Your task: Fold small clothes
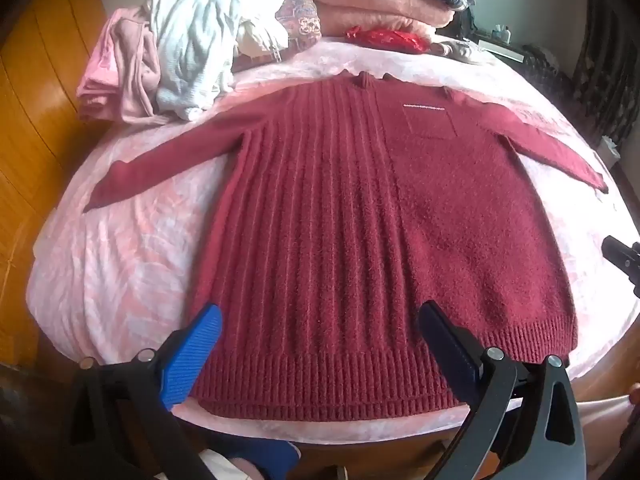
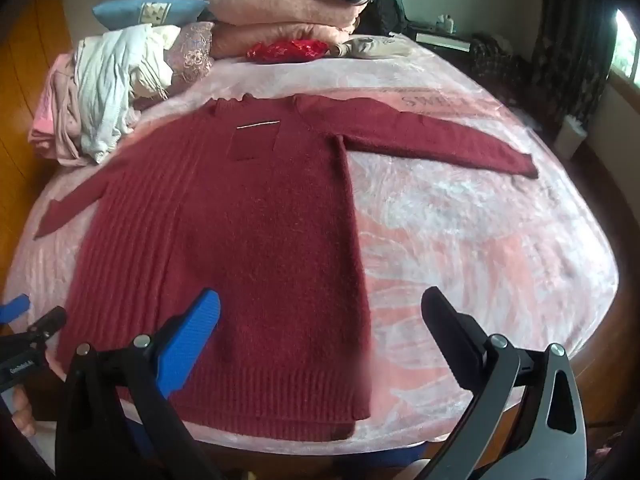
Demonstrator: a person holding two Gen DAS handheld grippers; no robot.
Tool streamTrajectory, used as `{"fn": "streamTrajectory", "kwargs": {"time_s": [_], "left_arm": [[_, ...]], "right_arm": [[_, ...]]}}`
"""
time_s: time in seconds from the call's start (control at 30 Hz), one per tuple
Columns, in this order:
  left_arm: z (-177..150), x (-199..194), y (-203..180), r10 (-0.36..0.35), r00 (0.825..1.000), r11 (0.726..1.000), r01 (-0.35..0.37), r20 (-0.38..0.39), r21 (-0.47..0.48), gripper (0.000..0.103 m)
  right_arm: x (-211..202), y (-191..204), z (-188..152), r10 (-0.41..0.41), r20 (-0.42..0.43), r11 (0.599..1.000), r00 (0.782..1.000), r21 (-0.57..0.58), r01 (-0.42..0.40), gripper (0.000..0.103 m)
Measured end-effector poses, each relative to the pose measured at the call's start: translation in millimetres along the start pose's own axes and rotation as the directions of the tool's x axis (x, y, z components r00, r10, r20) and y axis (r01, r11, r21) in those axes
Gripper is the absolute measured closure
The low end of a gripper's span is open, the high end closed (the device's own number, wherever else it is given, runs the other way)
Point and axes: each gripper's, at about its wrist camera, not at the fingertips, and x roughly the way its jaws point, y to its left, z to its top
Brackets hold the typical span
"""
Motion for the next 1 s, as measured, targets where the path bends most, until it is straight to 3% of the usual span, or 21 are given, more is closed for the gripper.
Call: {"fn": "streamTrajectory", "kwargs": {"time_s": [0.13, 0.2, 0.3, 1.0], "left_arm": [[0, 1, -6, 0.026, 1.0, 0.999, -0.027, 0.01, 0.04, 0.004], [0, -3, -4, 0.01, 1.0, 1.0, -0.01, 0.026, 0.015, 0.004], [-1, -2, 1, 0.007, 1.0, 1.0, -0.007, 0.02, -0.001, 0.004], [7, -2, 9, 0.025, 0.999, 0.999, -0.024, 0.027, -0.043, 0.004]], "right_arm": [[4, 4, -3, -0.012, -0.015, 0.999, 1.0, 0.048, 0.013, 0.003], [4, 2, -7, 0.025, -0.03, 0.999, 0.999, 0.048, -0.023, 0.003], [16, -3, -3, 0.037, -0.103, 0.999, 0.994, 0.022, -0.035, 0.003], [16, -2, -4, 0.013, -0.098, 1.0, 0.995, -0.016, -0.015, 0.003]]}}
